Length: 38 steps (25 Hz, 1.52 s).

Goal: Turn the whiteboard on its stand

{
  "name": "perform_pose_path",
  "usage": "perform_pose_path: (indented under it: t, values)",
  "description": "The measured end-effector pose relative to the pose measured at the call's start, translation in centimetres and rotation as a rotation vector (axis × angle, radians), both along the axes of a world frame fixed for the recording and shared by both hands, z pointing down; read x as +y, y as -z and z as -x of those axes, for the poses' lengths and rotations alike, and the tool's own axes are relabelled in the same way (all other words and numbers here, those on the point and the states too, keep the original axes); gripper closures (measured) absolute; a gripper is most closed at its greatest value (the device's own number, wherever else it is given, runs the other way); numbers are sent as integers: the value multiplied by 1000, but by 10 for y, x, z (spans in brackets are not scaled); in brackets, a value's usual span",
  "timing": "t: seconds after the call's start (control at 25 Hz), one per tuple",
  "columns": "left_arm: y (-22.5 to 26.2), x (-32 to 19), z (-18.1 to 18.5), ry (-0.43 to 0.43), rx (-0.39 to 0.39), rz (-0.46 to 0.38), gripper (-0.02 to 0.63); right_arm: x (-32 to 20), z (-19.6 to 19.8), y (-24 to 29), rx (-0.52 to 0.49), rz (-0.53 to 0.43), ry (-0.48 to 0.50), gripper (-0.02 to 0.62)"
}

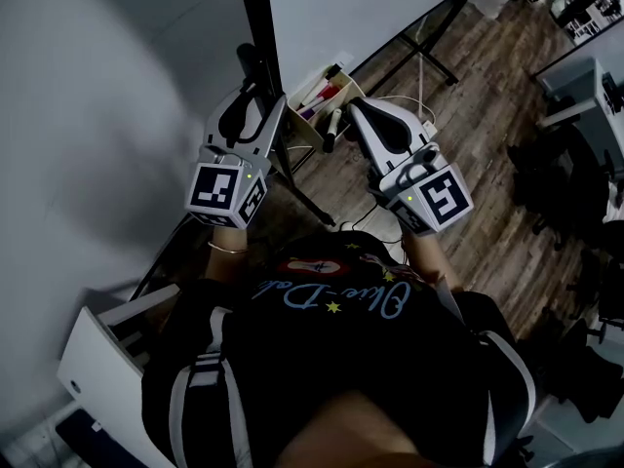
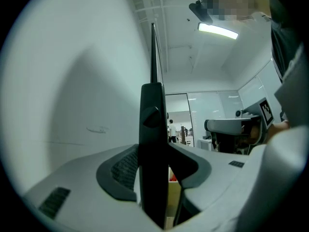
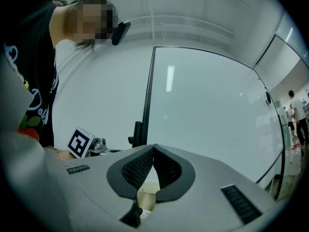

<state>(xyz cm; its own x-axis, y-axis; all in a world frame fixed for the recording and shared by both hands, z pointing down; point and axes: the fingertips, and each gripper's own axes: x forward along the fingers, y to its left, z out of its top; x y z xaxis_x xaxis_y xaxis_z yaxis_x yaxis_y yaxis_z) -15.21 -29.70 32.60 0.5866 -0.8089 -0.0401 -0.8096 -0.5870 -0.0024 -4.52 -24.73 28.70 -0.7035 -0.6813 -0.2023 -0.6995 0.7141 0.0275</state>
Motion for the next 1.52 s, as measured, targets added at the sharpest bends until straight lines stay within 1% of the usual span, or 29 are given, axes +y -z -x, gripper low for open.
perform_pose_path:
  t: [0.52,0.96,1.52]
  values:
    - [-2,1,0,15,-34,27,414,-4,9,0,-3,3,42,560]
    - [-3,1,1,15,-47,46,416,-3,8,-2,-9,6,49,560]
    - [-3,2,1,29,-63,50,414,-5,5,-2,-15,6,54,560]
